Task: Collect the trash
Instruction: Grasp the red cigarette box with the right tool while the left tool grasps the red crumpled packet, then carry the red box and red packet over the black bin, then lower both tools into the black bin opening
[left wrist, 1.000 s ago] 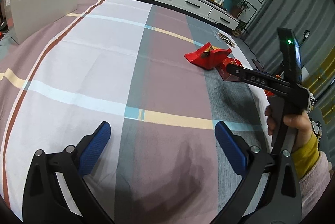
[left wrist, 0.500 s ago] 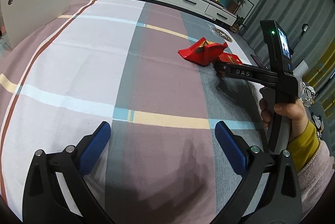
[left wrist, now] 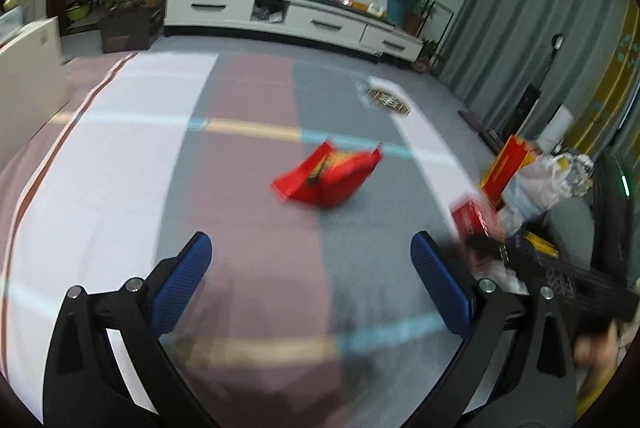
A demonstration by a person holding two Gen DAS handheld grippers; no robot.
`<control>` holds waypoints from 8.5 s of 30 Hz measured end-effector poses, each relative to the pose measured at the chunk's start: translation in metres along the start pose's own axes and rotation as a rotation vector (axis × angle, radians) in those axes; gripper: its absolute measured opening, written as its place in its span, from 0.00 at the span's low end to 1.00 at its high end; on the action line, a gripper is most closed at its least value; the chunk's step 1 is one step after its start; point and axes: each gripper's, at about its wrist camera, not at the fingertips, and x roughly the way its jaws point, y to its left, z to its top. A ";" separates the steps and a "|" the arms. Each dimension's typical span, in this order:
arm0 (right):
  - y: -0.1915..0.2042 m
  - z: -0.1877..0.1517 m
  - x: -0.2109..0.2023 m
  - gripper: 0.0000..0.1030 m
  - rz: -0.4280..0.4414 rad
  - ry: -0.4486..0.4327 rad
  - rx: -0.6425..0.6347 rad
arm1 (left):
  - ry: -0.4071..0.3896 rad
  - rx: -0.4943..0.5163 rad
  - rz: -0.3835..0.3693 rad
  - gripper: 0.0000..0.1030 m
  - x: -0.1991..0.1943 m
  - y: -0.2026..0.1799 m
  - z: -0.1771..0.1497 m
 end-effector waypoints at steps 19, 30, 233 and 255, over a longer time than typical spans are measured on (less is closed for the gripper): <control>-0.026 -0.021 -0.024 0.86 0.067 -0.052 0.086 | 0.097 0.179 0.065 0.36 0.076 -0.030 0.028; -0.025 -0.025 -0.034 0.86 0.031 -0.076 0.068 | 0.070 0.169 -0.005 0.36 0.005 -0.041 -0.020; -0.242 -0.063 -0.140 0.86 -0.389 -0.137 0.294 | 0.195 0.565 -0.215 0.37 0.085 -0.364 -0.057; -0.241 -0.063 -0.132 0.87 -0.390 -0.106 0.278 | 0.214 0.564 -0.206 0.40 0.086 -0.364 -0.058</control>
